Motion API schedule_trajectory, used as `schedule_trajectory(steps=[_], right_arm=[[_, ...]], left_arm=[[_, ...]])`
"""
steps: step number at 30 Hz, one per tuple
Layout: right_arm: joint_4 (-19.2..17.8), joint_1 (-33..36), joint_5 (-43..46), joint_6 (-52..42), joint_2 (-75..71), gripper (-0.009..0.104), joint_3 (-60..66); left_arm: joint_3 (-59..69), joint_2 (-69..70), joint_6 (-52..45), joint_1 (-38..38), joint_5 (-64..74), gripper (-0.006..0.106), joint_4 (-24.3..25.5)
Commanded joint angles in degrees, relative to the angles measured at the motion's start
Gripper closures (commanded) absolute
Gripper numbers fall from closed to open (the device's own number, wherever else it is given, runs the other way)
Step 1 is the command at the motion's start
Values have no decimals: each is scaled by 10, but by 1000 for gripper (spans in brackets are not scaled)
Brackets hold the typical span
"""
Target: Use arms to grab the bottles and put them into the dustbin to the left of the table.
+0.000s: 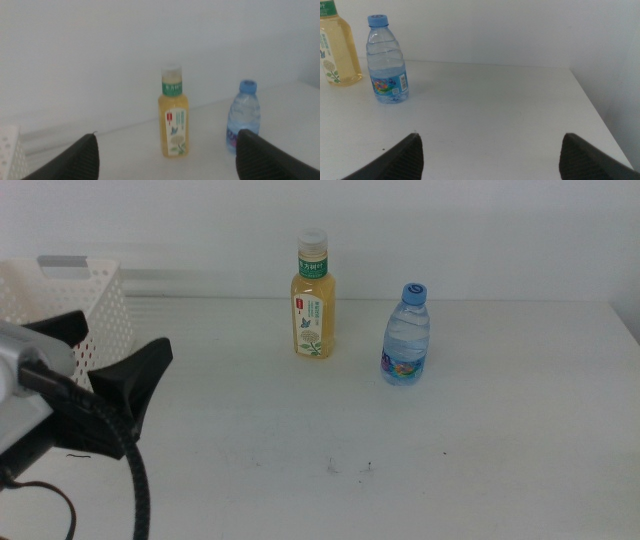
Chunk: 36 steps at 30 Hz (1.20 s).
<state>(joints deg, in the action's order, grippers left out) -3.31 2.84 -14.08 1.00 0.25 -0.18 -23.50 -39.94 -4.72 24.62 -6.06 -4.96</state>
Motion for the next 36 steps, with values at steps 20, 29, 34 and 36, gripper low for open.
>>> schedule_trajectory(steps=[20,29,34,36], right_arm=[[-3,-5,5,-6,-2,2,2],[-3,-5,5,-6,-2,2,2],[-3,-5,5,-6,-2,2,2],[-3,-5,5,-6,-2,2,2]], left_arm=[[66,-261,67,6,-356,7,71],[19,-455,81,6,-481,7,78],[-57,-547,104,6,-488,7,92],[-86,-582,111,6,-488,7,98]])
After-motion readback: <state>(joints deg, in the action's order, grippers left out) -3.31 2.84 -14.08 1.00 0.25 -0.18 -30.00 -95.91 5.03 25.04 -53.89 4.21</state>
